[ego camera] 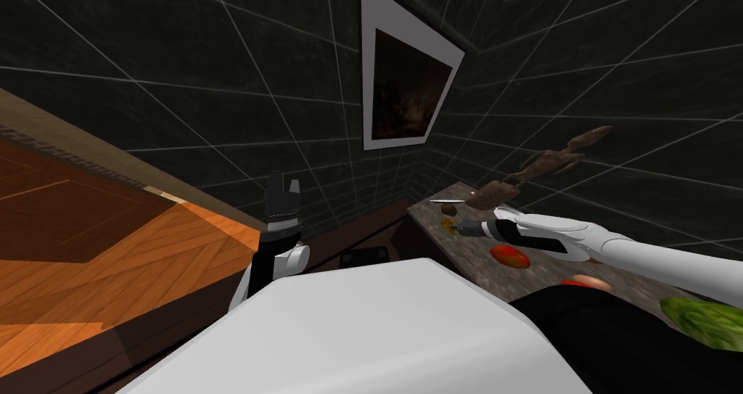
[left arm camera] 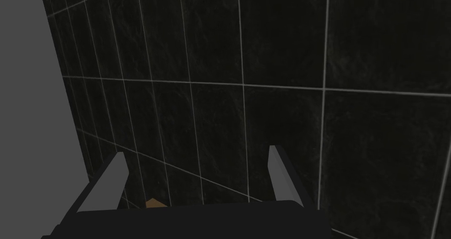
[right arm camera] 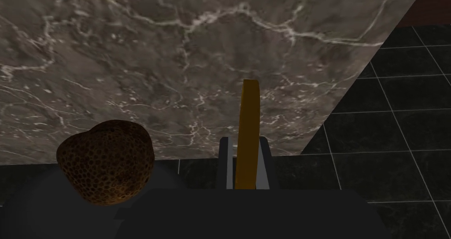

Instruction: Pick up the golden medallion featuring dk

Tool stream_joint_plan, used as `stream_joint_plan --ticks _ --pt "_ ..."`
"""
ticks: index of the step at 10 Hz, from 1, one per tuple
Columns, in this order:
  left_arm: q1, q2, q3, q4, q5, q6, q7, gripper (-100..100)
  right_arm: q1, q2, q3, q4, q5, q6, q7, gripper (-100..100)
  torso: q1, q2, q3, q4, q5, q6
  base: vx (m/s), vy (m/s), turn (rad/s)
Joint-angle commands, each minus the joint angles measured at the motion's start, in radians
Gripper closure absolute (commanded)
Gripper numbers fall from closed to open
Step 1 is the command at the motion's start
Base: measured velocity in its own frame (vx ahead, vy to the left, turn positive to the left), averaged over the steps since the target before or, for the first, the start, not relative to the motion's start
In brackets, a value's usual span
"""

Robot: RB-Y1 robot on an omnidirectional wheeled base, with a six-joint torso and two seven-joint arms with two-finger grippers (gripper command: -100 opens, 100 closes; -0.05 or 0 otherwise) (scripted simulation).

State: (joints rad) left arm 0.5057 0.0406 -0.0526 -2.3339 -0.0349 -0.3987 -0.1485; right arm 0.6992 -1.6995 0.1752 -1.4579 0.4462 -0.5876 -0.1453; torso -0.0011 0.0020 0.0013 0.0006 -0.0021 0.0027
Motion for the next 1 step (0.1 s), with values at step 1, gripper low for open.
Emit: stream_joint_plan --ticks 1 --pt "0.0 0.0 0.0 0.0 0.0 0.0 0.0 0 0.0 0.0 0.0 0.0 0.0 0.0 0.0 0 0.0 0.0 0.0 0.0 0.0 0.0 0.0 0.0 0.0"
